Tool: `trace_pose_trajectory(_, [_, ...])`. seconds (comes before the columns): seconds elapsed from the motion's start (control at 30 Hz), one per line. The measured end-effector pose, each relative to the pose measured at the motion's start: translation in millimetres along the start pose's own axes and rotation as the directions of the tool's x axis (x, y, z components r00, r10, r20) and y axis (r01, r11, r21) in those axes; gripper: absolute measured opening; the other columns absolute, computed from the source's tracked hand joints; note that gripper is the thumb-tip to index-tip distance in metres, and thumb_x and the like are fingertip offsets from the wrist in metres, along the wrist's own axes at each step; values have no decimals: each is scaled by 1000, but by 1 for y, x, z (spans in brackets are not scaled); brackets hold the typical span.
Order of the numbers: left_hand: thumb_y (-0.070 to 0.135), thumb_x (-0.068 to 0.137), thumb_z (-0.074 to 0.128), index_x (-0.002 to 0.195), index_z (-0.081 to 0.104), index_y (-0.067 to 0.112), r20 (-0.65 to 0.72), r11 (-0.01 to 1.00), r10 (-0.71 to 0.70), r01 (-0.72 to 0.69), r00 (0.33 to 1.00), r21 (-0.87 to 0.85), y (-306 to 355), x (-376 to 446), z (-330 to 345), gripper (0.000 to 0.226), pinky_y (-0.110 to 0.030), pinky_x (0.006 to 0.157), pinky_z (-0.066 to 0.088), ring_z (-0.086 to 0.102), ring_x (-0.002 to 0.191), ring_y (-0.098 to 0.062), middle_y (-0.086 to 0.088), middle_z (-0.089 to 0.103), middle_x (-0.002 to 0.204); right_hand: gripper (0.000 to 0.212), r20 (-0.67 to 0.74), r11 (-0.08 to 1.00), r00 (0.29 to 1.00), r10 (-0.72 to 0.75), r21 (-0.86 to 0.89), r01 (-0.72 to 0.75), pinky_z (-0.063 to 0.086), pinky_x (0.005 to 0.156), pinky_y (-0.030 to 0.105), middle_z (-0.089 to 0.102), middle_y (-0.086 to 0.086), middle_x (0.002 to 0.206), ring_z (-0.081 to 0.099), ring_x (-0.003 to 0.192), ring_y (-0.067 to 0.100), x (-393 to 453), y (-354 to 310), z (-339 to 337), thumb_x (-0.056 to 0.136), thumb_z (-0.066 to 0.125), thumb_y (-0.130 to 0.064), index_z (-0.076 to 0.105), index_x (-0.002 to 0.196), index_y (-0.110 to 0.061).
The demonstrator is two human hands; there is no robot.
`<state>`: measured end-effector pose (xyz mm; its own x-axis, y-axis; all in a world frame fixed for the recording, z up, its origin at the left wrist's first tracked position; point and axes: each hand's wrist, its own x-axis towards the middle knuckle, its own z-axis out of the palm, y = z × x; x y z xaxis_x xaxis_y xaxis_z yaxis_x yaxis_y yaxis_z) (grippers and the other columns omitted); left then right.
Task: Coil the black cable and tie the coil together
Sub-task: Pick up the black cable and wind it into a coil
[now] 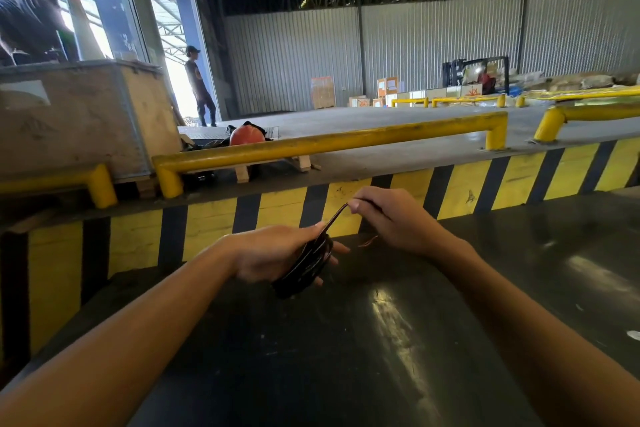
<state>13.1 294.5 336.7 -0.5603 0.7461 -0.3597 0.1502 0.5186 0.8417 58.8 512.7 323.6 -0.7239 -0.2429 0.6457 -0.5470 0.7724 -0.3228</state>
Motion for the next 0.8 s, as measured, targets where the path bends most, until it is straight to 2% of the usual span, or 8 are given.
trace_pose_trajectory(0.07, [64,87,28,124,56,42,126,985,74,-53,989,-164,3,-3,-1,51,-42,85,51,56,120,-24,4,50,137,21,-38,995,997,67,81,-64,39,60,10,50,-16,67,51,62,-4,-4,3,12,98,41,-24,57,85,-22])
trace_pose_trajectory(0.13, [63,87,30,127,56,35,153,944,160,-106,975,-311,7,-4,-1,55,-49,88,52,56,119,-29,-2,56,134,24,0,971,990,143,192,-140,42,61,16,56,-11,70,55,63,-2,-11,3,30,99,38,-23,56,83,-23])
trace_pose_trajectory(0.23, [60,87,34,129,56,23,168,865,271,-163,948,-474,7,-4,2,60,-54,89,51,67,98,-30,-15,70,107,28,122,876,973,195,424,-229,55,72,35,67,9,86,65,79,16,-24,-4,58,99,37,-22,63,94,-12])
trace_pose_trajectory(0.3, [60,86,40,124,60,16,107,845,315,-227,943,-485,3,-3,5,61,-47,78,56,67,66,-20,-10,69,73,30,176,779,960,217,561,-279,53,79,42,67,17,94,66,87,26,-32,-10,71,99,36,-24,63,97,-8])
trace_pose_trajectory(0.4, [56,86,49,95,67,11,-39,810,383,-355,923,-467,-2,-3,9,49,-26,53,51,44,34,-6,4,48,40,32,241,635,936,258,688,-352,53,78,33,68,14,106,66,97,20,-39,-21,80,100,37,-25,63,108,-10])
trace_pose_trajectory(0.5, [49,85,54,70,58,14,-101,703,404,-379,909,-601,-4,-6,12,39,-17,39,42,35,26,-2,6,39,32,34,243,469,921,304,803,-367,51,82,32,67,15,115,63,106,23,-41,-31,77,100,37,-24,62,116,-9])
trace_pose_trajectory(0.63, [56,86,48,57,47,14,-151,612,418,-400,896,-682,-6,-8,16,52,-16,34,34,31,24,-3,7,37,30,43,240,204,919,314,928,-312,42,102,44,64,16,122,58,117,27,-40,-47,68,99,33,-35,58,123,-10])
trace_pose_trajectory(0.8, [66,84,42,53,43,13,-92,570,475,-385,875,-725,-5,-17,23,61,-16,33,27,25,25,-5,6,37,30,43,203,365,910,363,867,-339,38,107,44,64,6,122,57,118,16,-38,-73,68,91,40,-49,59,119,-24])
